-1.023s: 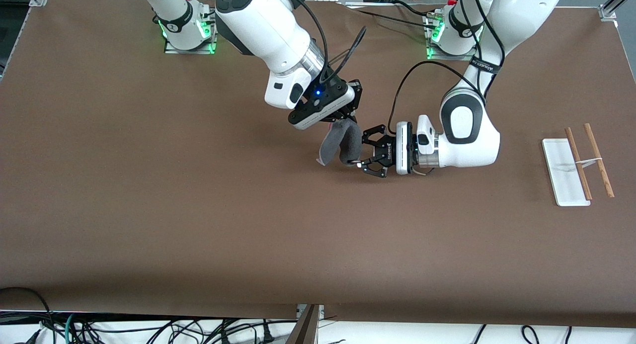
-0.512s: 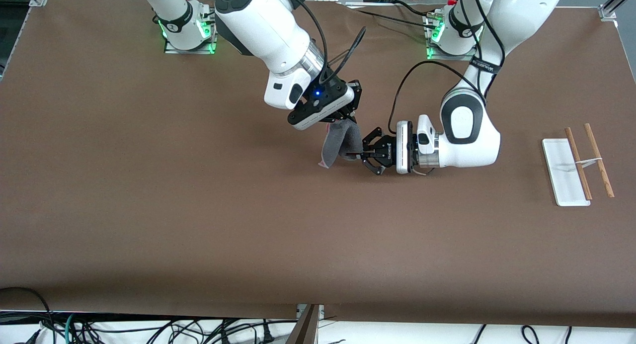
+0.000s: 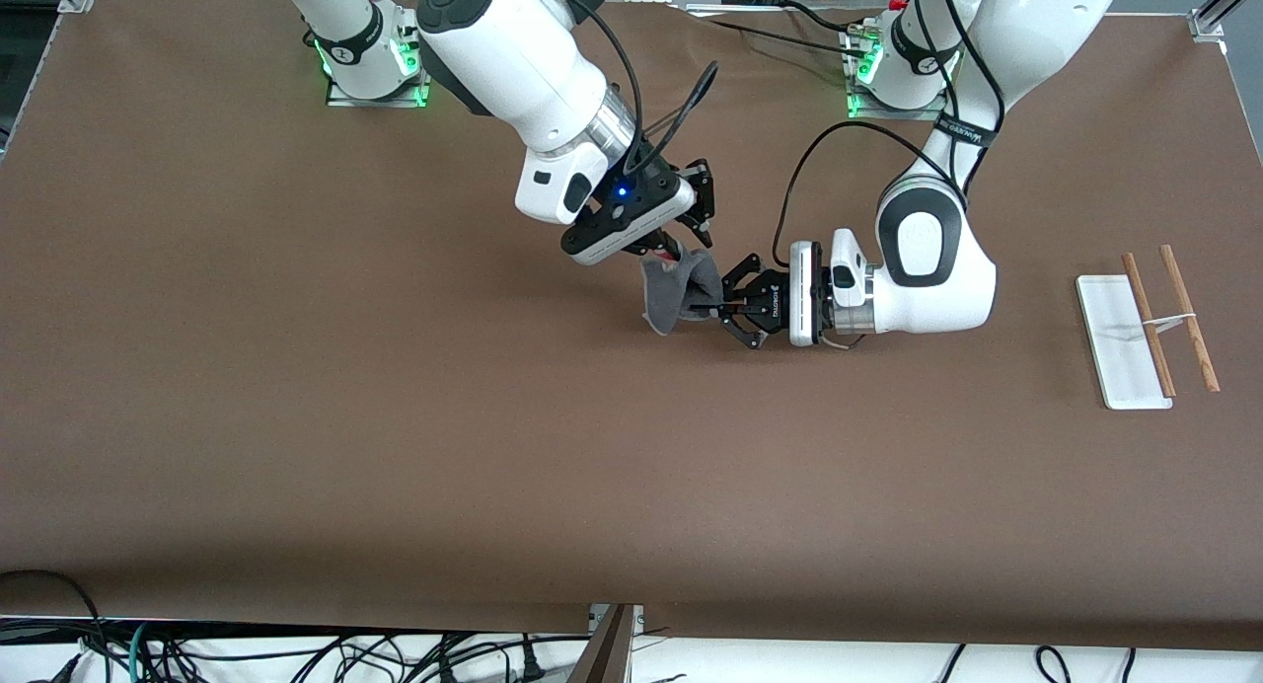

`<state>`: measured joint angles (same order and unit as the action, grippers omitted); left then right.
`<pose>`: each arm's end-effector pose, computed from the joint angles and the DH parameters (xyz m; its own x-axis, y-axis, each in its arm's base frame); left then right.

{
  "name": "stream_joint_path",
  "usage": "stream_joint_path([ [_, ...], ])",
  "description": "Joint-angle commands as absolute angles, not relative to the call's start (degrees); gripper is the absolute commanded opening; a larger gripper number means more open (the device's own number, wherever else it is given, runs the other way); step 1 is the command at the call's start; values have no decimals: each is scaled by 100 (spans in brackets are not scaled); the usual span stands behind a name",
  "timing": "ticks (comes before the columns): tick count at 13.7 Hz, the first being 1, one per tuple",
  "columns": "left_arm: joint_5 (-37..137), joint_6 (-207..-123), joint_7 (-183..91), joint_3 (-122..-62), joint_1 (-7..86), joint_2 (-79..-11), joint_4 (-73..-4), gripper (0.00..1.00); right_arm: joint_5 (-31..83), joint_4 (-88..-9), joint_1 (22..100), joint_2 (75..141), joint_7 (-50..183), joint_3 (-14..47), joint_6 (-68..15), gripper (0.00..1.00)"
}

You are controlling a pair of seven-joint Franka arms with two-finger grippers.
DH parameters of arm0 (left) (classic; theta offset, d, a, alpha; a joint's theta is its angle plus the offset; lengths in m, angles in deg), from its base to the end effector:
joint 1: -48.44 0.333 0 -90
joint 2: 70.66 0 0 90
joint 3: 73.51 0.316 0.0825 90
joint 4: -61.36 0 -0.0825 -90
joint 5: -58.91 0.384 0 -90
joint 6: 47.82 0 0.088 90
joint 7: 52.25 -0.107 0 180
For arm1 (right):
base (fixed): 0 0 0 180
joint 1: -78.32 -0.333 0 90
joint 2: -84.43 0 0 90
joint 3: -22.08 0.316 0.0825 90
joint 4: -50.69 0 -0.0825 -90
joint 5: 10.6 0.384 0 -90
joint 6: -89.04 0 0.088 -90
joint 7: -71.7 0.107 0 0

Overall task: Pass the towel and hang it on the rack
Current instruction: 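Open the right gripper while the left gripper pulls the towel away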

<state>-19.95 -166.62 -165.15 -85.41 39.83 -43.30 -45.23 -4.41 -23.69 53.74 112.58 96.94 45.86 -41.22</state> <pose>0.5847 -0.2624 0.2828 0.2380 -0.3777 0.8948 -0.9683 -0.0207 0.2488 0.5392 0.5012 0.5396 0.9384 0.1701 0.3009 0.3003 -0.8323 -0.4660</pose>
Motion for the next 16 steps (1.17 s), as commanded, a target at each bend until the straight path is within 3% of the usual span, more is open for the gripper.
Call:
stream_joint_path([
  [1, -2125, -16577, -16695, -8538, 4018, -4368, -4543, 0, -374, -2235, 5485, 11308, 9745, 4608, -4077, 100],
  [7, -539, -16559, -16432, -8450, 4281, -4491, -4193, 0, -444, -2235, 6003, 11326, 9342, 4590, -3577, 100],
  [11, 1527, -15648, -15387, -8450, 4597, -4500, -3350, 0, -488, -2270, 6486, 11265, 8631, 4363, -2700, 100],
  [16, 3663, -14232, -15139, -8441, 5107, -4395, -2268, 0, -663, -2296, 6873, 10958, 7531, 3607, -1224, 100],
])
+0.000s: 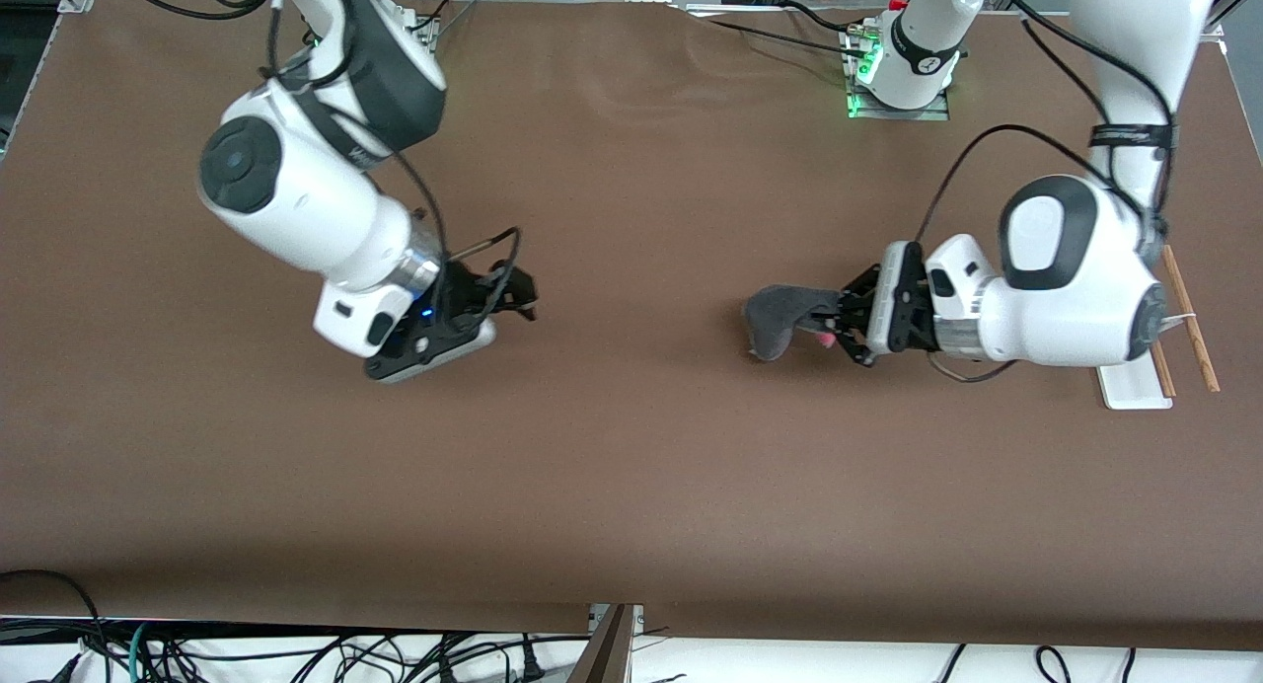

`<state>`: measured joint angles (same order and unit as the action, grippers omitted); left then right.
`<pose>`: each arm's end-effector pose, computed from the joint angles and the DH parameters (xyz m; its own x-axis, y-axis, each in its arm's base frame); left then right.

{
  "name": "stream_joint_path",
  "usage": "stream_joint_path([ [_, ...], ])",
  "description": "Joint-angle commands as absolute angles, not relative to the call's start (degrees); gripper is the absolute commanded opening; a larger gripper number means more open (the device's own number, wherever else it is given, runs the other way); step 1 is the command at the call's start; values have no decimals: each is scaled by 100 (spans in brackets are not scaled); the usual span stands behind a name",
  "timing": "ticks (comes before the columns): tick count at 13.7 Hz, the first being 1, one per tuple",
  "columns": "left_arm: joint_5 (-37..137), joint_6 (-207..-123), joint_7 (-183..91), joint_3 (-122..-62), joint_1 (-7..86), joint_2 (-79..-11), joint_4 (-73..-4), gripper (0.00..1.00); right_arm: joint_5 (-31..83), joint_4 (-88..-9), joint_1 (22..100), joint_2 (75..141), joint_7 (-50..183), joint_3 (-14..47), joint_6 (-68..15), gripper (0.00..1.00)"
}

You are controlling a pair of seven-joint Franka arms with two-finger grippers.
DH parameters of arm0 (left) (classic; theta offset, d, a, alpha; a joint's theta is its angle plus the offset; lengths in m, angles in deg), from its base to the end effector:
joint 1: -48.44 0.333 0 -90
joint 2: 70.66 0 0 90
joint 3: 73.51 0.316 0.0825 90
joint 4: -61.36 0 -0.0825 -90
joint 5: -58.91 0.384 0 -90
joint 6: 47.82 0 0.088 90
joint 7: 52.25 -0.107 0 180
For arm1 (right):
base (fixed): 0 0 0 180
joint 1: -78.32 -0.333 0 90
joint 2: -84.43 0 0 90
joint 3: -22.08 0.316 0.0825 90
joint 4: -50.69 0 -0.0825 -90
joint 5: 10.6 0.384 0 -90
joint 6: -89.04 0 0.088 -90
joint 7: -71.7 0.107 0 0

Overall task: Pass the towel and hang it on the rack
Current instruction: 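Carry the towel with the left gripper over the wooden rods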

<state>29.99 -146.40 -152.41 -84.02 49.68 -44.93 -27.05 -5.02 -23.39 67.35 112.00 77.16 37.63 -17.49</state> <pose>0.6435 -0.1340 0.3917 -0.0969 -0.8278 0.5526 -0.9527 0.2378 0.1893 0.6464 0.2858 0.4899 0.9527 0.2949 0.0734 0.3039 -0.9254 -0.2263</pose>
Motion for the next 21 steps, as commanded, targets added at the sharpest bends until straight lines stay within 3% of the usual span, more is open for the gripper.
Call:
stream_joint_path([
  [1, 4111, -14100, -15147, -8441, 5230, -4395, -2119, 0, -925, -2305, 6927, 10817, 7548, 3519, -986, 100],
  [3, 4798, -13888, -15165, -8441, 5537, -4386, -1925, 0, -1576, -2419, 7049, 10536, 7531, 3352, -790, 100],
  [7, 5688, -13922, -15156, -8223, 6082, -4351, -1687, 0, -1569, -2701, 7506, 10078, 7495, 3035, -773, 100],
  [9, 5689, -13931, -15191, -7880, 6250, -4254, -1669, 0, -1561, -2893, 7534, 9851, 7495, 2807, -624, 100],
  [15, 5724, -13957, -15191, -7782, 7312, -4113, -1660, 0, -1561, -3237, 7919, 9261, 6698, 2516, 35, 100],
  [21, 5707, -14632, -15708, -6799, 7489, -3781, -1652, 0, -1561, -3464, 7973, 8963, 6652, 2261, 308, 100],
])
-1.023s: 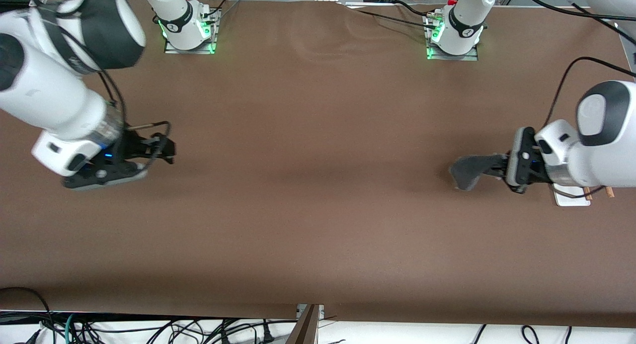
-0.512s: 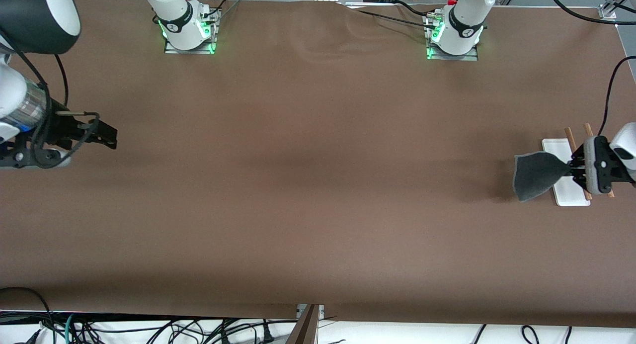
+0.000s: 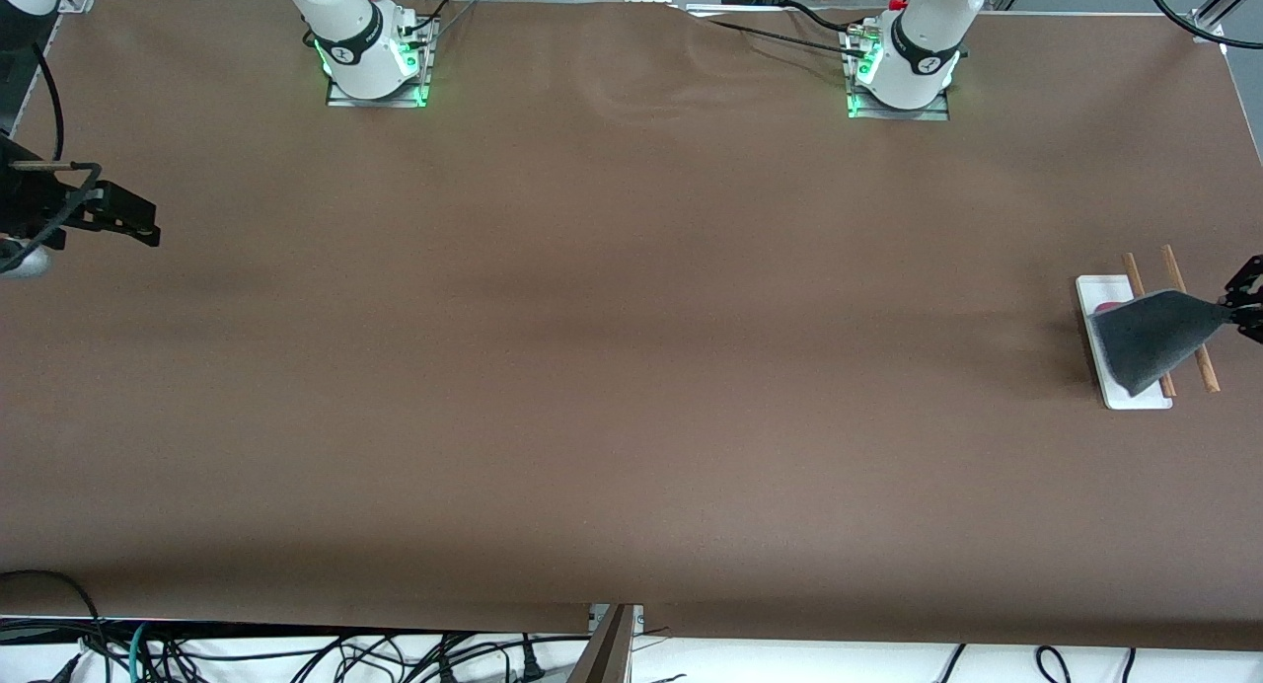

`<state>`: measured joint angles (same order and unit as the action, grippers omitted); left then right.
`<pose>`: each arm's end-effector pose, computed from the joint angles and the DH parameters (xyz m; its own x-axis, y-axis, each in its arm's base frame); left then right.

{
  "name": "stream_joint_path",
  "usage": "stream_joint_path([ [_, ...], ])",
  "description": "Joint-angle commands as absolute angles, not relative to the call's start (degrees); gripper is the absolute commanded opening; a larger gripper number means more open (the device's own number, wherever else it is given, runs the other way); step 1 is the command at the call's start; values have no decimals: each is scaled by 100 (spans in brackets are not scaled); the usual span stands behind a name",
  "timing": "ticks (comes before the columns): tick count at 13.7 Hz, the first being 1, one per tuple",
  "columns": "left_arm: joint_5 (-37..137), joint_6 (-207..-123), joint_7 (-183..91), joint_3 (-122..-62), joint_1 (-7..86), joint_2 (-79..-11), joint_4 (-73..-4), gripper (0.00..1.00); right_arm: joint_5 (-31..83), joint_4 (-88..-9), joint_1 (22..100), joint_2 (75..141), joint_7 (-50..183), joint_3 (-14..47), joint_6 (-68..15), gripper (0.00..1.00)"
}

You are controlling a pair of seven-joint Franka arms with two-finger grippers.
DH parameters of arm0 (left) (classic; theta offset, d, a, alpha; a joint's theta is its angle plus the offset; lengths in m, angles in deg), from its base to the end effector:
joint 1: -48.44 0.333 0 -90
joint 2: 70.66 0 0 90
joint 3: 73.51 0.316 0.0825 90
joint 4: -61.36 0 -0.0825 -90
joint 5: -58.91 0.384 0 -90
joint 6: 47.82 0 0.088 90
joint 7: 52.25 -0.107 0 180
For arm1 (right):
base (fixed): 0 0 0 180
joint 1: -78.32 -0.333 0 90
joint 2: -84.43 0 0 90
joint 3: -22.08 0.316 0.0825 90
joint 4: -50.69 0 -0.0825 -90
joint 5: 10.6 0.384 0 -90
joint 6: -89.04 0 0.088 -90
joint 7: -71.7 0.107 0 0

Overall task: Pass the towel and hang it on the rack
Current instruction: 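Lower the towel onto the rods with the left gripper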

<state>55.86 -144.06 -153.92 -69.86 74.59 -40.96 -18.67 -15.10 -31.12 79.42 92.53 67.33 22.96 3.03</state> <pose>0.5947 0.3260 0.3906 0.3245 -0.9436 0.0652 -0.9263 -0.3031 0.2237 0.5905 -0.0118 0.6049 0.9951 0.0667 -0.0734 0.0719 -0.9949 0.0709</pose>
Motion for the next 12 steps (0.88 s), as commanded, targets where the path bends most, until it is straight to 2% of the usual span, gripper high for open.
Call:
stream_joint_path([
  [1, 5715, -14774, -15832, -6780, 7585, -3675, -1652, 0, -1569, -3552, 7973, 8866, 6686, 2261, 317, 100],
  [11, 5698, -15197, -15895, -6736, 8052, -3270, -1572, 0, -1561, -3518, 7947, 8891, 6300, 2244, 476, 100],
  [12, 5698, -15197, -15895, -6736, 8052, -3235, -1572, 3, -1561, -3501, 7929, 8891, 6326, 2244, 484, 100],
])
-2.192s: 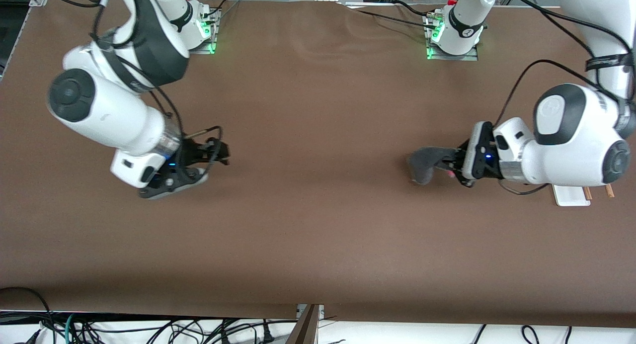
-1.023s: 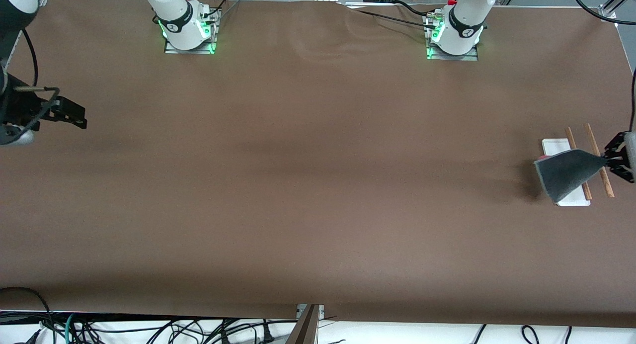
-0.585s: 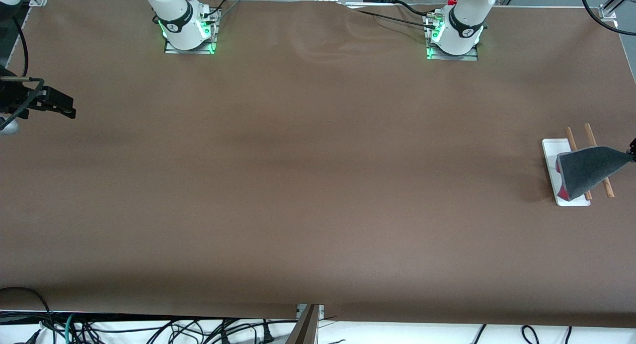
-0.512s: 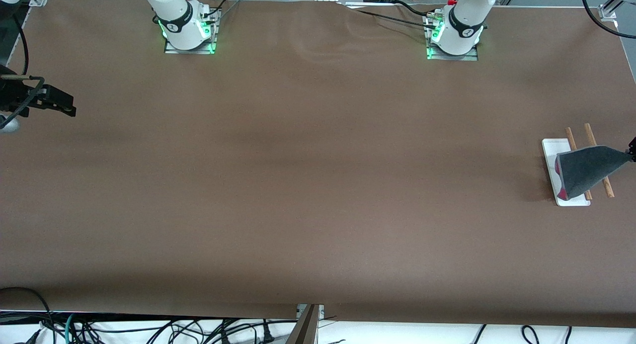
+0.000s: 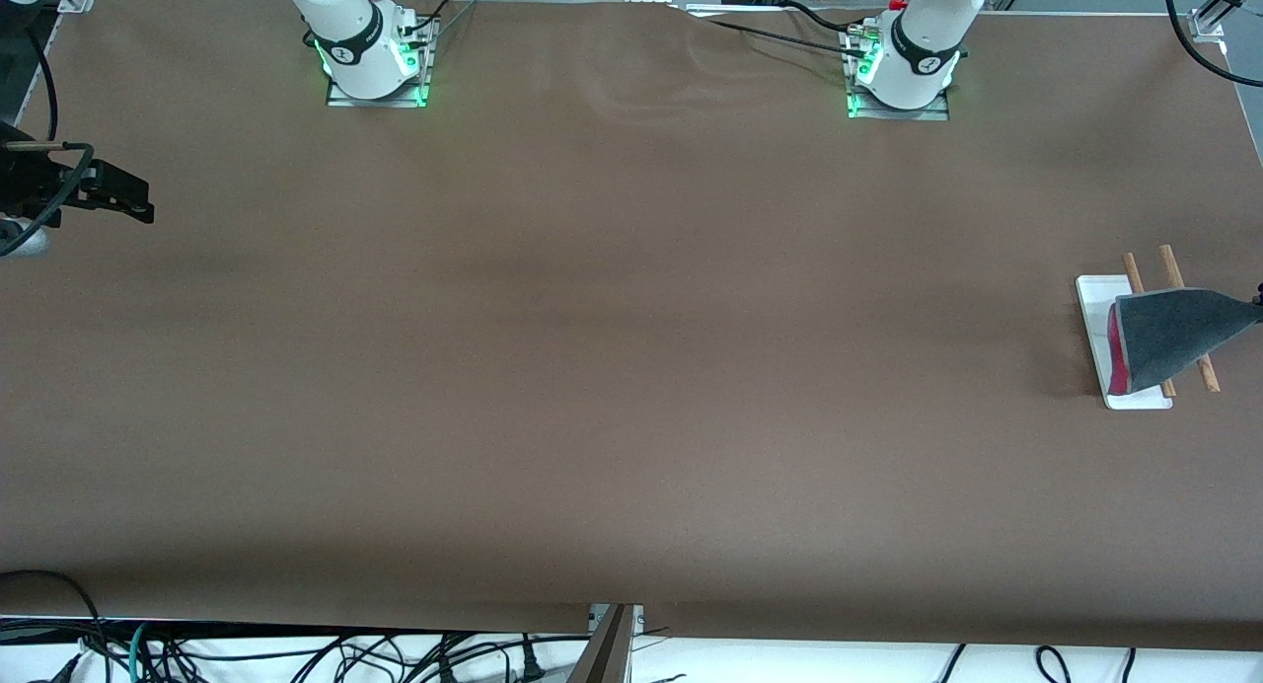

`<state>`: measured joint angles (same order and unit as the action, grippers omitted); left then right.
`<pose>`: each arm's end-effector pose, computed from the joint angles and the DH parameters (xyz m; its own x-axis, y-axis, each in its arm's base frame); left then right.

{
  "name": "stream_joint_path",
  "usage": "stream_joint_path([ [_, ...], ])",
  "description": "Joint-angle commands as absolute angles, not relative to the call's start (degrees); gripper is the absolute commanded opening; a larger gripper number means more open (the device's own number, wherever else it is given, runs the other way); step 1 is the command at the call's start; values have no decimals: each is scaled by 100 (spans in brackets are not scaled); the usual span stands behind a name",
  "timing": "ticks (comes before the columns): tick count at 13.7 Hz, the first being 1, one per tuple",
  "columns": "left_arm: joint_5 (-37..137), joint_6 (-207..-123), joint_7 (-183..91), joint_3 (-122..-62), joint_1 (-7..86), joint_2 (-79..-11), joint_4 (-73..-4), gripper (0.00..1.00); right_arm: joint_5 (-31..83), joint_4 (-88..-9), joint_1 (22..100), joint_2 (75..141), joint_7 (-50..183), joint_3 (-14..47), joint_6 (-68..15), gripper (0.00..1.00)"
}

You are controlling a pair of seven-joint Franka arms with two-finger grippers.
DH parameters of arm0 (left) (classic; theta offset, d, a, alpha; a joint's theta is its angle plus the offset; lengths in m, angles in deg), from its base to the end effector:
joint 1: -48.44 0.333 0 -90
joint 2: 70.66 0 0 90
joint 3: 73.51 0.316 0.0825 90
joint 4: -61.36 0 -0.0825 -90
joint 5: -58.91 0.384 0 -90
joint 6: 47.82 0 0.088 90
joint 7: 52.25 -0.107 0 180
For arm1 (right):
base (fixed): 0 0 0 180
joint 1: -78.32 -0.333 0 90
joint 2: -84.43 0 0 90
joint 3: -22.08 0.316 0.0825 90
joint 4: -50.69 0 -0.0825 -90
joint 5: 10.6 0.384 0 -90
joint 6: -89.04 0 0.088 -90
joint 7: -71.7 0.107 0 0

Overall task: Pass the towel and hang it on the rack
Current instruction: 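Lower the towel onto the rods with the left gripper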

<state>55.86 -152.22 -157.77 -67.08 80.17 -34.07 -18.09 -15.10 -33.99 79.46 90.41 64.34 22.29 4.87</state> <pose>0.5624 0.4177 0.3225 0.3907 -0.9198 0.0347 -0.9052 -0.3772 0.1956 0.5750 -0.0185 0.6008 0.9871 0.1038 -0.1218 0.1121 -0.9917 0.0630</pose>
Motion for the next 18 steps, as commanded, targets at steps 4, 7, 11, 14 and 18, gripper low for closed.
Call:
stream_joint_path([
  [4, 5671, -15302, -15886, -6727, 8078, -3164, -1572, 9, -1499, -3483, 7859, 8909, 6371, 2244, 458, 100],
  [7, 5654, -15311, -15886, -6736, 8105, -3094, -1572, 9, -1323, -3465, 7894, 8970, 6317, 2226, 458, 100],
  [11, 5627, -15460, -15877, -6736, 8166, -2971, -1581, 10, -1323, -3457, 7903, 9014, 6291, 2191, 440, 100],
  [14, 5619, -15460, -15851, -6745, 8158, -2944, -1572, 98, -1323, -3448, 7903, 9014, 6300, 2191, 431, 100],
  [18, 5426, -15460, -15868, -6745, 8193, -2874, -1572, 100, -1323, -3448, 7894, 9014, 6309, 2191, 431, 100],
])
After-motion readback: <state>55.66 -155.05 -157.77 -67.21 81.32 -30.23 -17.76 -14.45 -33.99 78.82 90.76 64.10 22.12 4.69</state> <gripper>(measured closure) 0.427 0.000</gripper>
